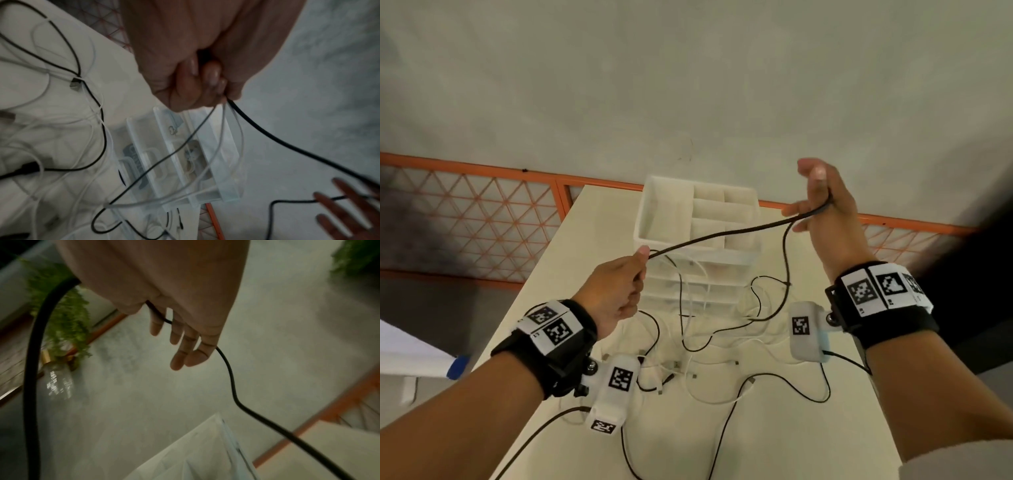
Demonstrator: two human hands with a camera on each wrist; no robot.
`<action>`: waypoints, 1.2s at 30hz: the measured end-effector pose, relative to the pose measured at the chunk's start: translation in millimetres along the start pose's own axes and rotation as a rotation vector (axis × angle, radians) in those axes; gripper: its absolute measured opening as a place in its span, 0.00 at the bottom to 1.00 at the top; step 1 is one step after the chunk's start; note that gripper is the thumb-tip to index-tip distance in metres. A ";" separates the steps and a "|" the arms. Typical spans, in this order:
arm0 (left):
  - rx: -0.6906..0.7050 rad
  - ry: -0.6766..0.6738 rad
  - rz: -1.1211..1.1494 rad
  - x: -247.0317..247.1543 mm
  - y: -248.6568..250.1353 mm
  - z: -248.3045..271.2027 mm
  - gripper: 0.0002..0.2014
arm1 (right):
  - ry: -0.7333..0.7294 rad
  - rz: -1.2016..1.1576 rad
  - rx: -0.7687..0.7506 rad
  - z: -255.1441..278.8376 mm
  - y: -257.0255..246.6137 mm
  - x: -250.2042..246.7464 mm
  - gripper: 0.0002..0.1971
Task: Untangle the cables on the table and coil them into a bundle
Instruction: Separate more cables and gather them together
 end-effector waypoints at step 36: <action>0.480 -0.267 -0.804 83.7 21.3 39.7 0.24 | -0.764 0.093 0.092 125.7 31.7 141.8 0.17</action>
Point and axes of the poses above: each hand's wrist, its own z-axis away from the middle knuckle, its own x-axis out of the palm, y = z × x, the point moved 10 cm from there along -z, towards the middle knuckle, and after that the axes turned 9 degrees about z, right-handed, at the moved point
